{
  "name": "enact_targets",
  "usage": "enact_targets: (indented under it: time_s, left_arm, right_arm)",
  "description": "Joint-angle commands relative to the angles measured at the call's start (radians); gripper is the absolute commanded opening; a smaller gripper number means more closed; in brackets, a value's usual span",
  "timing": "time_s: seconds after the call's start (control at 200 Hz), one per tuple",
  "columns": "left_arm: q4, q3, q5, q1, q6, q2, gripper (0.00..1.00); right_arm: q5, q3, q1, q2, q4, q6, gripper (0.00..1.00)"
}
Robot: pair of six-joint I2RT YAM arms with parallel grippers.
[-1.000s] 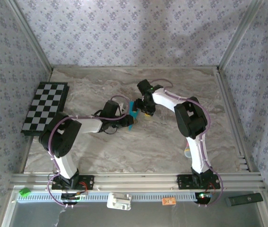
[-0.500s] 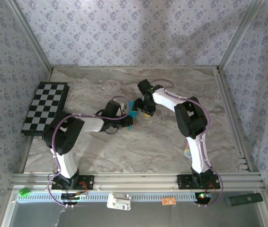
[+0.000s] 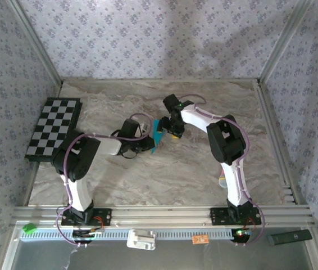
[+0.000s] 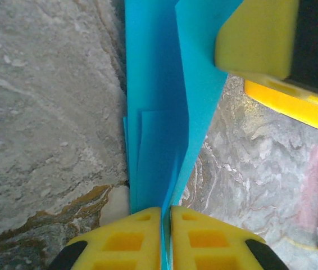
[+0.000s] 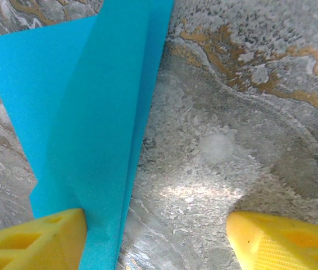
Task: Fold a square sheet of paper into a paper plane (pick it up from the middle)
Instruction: Fold the wing for the fifth time at the center of the table.
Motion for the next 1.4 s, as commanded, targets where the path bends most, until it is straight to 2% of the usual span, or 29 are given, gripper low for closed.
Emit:
enact_targets:
  time_s: [0.0,0.375,0.48,0.94,1.044,1.279,1.399]
  left_arm:
    - [-0.008,0.016,0.075,0.016,-0.045,0.060,0.09]
    - [-0.012,0.043,0.169,0.059,-0.143,0.087,0.03]
    - [-0.040,0.059,0.179,0.064,-0.143,0.091,0.03]
    - [-0.047,0.066,0.213,0.083,-0.187,0.127,0.01]
    - [-0.033,0.060,0.223,0.088,-0.209,0.131,0.01]
    - [-0.016,0.055,0.235,0.094,-0.240,0.131,0.01]
    - [-0.015,0.053,0.233,0.097,-0.240,0.131,0.01]
  right_arm:
    - [0.011,-0.056,0.001,0.125,-0.092,-0.001,0.73]
    - [-0.075,-0.100,-0.033,0.072,-0.025,-0.114,0.73]
    - [-0.090,-0.101,-0.039,0.046,-0.009,-0.195,0.73]
    - [-0.006,-0.040,-0.027,-0.112,0.009,-0.378,0.71]
    - [-0.001,-0.035,-0.021,-0.105,0.009,-0.423,0.69]
    - [-0.098,-0.008,-0.018,-0.059,0.006,-0.491,0.68]
    - [-0.100,0.020,-0.017,-0.032,-0.013,-0.515,0.67]
